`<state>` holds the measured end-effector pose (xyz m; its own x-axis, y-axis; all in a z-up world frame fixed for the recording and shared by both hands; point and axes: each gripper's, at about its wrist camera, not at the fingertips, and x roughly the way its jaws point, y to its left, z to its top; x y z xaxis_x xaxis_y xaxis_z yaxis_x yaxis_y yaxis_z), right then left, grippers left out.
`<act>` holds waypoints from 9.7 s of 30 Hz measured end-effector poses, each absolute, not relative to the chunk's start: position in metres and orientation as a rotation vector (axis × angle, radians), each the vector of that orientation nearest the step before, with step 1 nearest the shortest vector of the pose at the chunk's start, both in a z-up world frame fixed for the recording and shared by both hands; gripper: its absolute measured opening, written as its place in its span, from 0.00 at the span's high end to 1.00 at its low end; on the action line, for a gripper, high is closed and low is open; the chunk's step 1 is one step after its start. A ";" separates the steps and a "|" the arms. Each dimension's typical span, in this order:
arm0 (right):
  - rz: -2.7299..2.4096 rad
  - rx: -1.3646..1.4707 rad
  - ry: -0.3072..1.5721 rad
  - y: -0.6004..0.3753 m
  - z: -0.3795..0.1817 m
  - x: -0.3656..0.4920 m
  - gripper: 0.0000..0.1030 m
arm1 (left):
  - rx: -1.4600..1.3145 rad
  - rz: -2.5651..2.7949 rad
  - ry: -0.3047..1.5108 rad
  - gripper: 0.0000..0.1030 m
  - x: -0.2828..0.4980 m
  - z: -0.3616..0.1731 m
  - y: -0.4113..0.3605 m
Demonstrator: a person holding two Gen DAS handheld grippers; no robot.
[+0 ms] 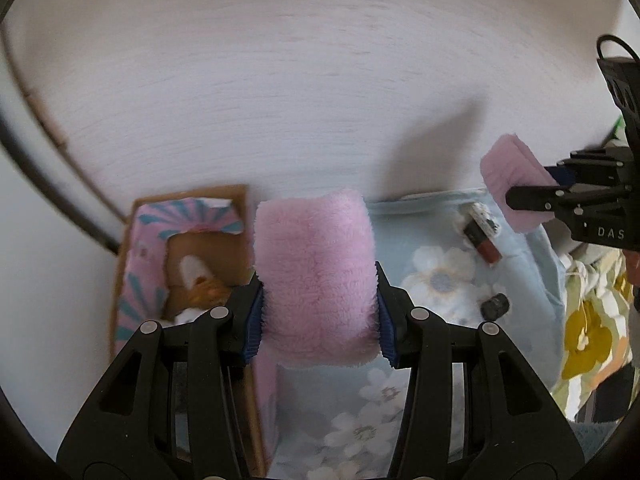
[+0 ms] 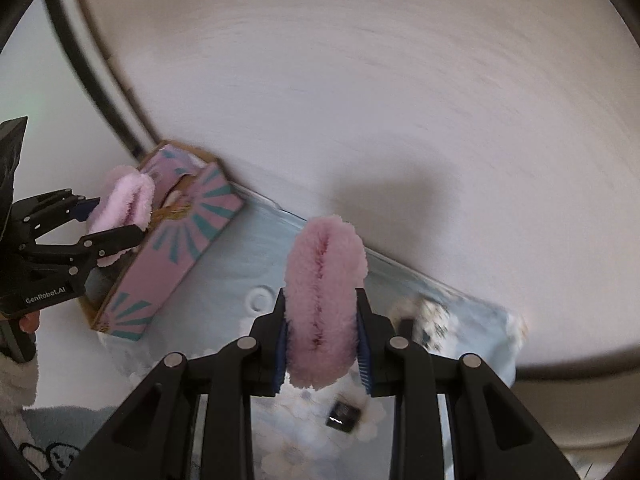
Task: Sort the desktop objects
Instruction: 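Carry the pink sock and pink hair tie over the cardboard box, then open both grippers to drop the pink items into the box, then move both grippers back to the bedsheet toward the white ring and black cap, then grasp the white ring with left gripper while right grasps the black cap, then carry the white ring and black cap over the cardboard box, then open both grippers to drop the ring and cap into the box, then move both grippers back over the bedsheet toward the lipstick and printed box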
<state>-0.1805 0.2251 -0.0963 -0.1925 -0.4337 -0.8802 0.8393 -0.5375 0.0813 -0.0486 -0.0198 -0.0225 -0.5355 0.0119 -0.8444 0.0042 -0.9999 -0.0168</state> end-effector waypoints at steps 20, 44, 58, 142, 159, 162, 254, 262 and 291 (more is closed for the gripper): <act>-1.537 1.012 0.722 0.055 -0.101 -0.107 0.74 | -1.671 2.906 -0.268 0.59 0.018 -0.043 -0.125; -1.307 1.051 0.870 -0.055 -0.180 -0.036 0.75 | -1.821 2.851 -0.339 0.59 0.045 -0.093 -0.146; -1.300 1.037 0.867 -0.058 -0.180 -0.030 0.13 | -1.685 2.926 -0.364 0.00 0.050 -0.076 -0.146; -2.127 1.506 0.430 0.301 -0.288 -0.153 0.56 | -1.459 2.521 0.155 0.62 -0.098 -0.221 0.046; -2.114 1.502 0.408 0.307 -0.269 -0.150 0.73 | -1.459 2.463 0.096 0.62 -0.098 -0.185 0.041; -2.108 1.510 0.389 0.309 -0.262 -0.147 0.73 | -1.463 2.452 0.093 0.62 -0.093 -0.172 0.043; -1.360 1.042 0.730 -0.057 -0.170 -0.042 0.01 | -1.628 2.958 -0.375 0.01 0.039 -0.072 -0.149; -1.417 1.040 0.725 -0.041 -0.155 -0.045 0.01 | -1.557 2.970 -0.304 0.01 0.036 -0.052 -0.134; -1.861 1.097 0.671 0.247 -0.102 -0.191 0.01 | -1.397 2.609 0.000 0.01 -0.050 -0.054 0.061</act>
